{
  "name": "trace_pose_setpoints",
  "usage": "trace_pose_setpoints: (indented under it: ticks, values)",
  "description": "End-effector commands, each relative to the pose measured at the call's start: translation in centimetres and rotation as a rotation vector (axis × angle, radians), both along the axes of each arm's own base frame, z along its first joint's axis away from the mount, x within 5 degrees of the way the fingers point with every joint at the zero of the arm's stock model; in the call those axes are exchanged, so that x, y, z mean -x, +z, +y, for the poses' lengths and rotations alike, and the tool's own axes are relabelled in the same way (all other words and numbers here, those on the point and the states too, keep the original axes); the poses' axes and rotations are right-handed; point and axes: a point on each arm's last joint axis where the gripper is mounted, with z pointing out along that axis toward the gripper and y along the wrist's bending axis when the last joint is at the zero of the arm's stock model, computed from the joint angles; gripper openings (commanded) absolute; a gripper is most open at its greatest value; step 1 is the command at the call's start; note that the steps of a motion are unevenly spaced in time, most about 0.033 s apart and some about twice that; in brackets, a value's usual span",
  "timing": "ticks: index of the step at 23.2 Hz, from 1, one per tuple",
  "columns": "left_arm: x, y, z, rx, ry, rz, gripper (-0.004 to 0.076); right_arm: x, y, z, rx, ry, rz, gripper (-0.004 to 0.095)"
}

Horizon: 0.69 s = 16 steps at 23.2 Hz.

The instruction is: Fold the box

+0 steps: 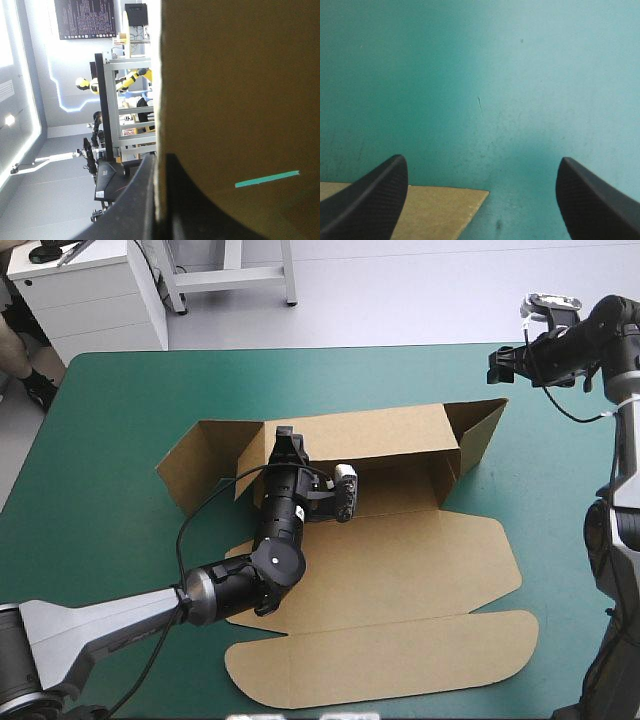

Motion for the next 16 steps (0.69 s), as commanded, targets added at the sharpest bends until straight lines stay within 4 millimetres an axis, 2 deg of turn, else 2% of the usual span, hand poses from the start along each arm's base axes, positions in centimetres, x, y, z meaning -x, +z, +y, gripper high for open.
trace_pose_setpoints:
  ticks: [1,9,16]
  values:
    - [0.1,3.1,0.4,0.014,-0.003,-0.137,-0.001,2.7,3.7,0.3,0.01,0.034,-0.076,0.0741]
    - [0.1,3.1,0.4,0.032,-0.001,-0.134,-0.001,4.1,1.9,0.5,0.008,0.054,0.008,0.0741]
    - [0.1,3.1,0.4,0.032,0.001,-0.135,-0.001,5.5,2.2,0.6,0.014,0.062,0.017,0.0741]
